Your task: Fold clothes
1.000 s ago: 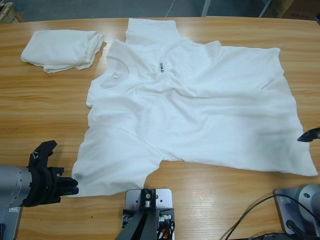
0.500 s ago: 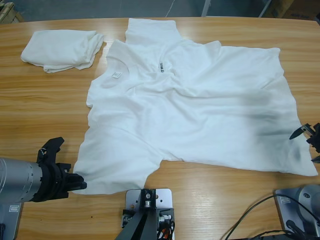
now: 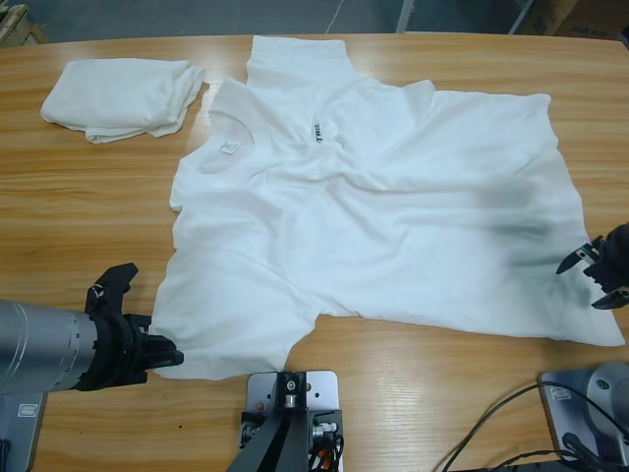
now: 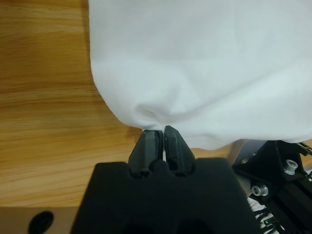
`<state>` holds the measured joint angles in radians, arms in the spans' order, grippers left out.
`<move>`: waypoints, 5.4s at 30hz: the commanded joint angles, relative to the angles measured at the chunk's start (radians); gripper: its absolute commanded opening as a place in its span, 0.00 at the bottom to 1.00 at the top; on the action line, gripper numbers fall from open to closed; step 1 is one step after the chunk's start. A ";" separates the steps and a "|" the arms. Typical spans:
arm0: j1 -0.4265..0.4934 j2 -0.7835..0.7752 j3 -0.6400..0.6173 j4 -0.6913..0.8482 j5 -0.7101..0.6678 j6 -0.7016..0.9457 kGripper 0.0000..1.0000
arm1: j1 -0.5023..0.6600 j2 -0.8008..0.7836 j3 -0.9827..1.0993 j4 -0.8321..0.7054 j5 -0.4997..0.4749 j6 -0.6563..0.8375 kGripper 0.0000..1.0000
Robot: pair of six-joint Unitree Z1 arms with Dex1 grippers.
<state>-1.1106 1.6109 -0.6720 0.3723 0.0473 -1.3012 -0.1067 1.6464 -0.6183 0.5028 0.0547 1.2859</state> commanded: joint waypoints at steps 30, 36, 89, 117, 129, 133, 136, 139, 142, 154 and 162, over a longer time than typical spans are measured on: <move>0.037 0.023 -0.011 0.012 0.007 0.122 0.00 | 0.717 -0.386 0.071 0.025 -0.036 0.839 1.00; 0.037 0.005 -0.024 0.015 -0.013 0.200 0.00 | 0.868 -0.525 0.191 -0.034 -0.178 1.165 1.00; 0.081 0.024 -0.052 0.021 -0.017 0.295 0.00 | 0.926 -0.278 0.167 -0.095 -0.134 0.707 0.00; -0.144 -0.216 -0.276 0.517 -0.024 0.098 0.00 | 0.926 -0.500 0.155 0.131 0.012 0.685 0.00; 0.248 -0.013 -0.566 0.459 0.049 0.433 0.00 | 0.768 -0.413 0.009 0.094 -0.182 0.461 0.00; 0.266 0.088 -0.667 0.459 0.049 0.459 0.00 | 0.627 -0.343 -0.020 0.049 -0.177 0.300 0.00; 0.285 0.132 -0.698 0.459 0.049 0.460 0.00 | 0.516 -0.278 -0.049 0.025 -0.155 0.192 0.00; 0.336 0.158 -0.728 0.459 0.055 0.481 0.00 | 0.413 -0.221 -0.067 -0.013 -0.131 0.106 0.00; 0.397 0.182 -0.787 0.458 0.058 0.513 0.00 | 0.347 -0.162 -0.127 -0.021 -0.113 0.033 0.00; 0.480 0.305 -0.942 0.460 0.054 0.570 0.00 | 0.211 -0.028 -0.234 -0.021 -0.095 -0.101 0.00; 0.480 0.346 -0.991 0.460 0.054 0.588 0.00 | 0.140 0.044 -0.305 -0.023 -0.120 -0.231 0.00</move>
<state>-0.6383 1.8727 -1.6379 0.8413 0.0905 -0.7339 0.0864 1.6009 -0.8806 0.4882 -0.0507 1.1502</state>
